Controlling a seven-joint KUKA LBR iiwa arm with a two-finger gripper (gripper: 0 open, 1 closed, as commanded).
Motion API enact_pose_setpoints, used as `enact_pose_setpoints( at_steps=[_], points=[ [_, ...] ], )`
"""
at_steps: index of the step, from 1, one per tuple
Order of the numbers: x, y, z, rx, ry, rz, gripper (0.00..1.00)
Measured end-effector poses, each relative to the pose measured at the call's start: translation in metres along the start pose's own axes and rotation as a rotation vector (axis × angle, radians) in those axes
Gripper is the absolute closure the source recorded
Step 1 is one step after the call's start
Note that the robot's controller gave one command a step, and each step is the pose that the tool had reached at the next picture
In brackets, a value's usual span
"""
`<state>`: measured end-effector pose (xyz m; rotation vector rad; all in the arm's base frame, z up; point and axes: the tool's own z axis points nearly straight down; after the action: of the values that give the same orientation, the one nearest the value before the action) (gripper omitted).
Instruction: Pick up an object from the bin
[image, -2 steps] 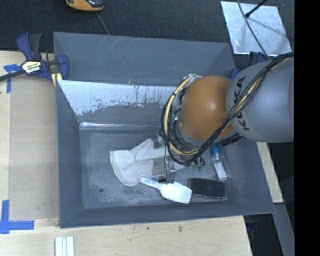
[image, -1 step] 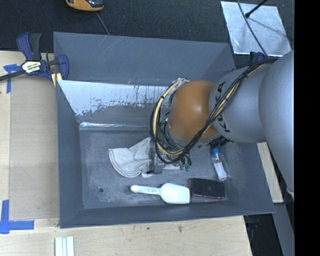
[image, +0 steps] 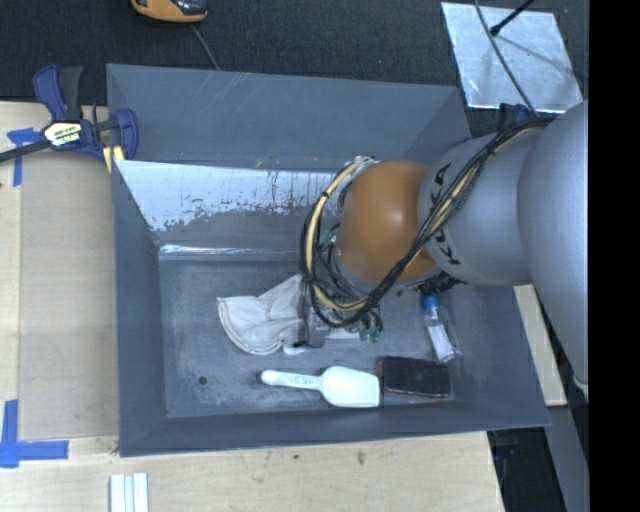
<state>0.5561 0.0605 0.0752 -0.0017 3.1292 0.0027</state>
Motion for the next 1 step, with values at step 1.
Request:
enact_pose_setpoints(
  at_steps=[1],
  points=[
    [0.0094,-0.0039,-0.089,0.002,0.015,0.012,0.0]
  ],
)
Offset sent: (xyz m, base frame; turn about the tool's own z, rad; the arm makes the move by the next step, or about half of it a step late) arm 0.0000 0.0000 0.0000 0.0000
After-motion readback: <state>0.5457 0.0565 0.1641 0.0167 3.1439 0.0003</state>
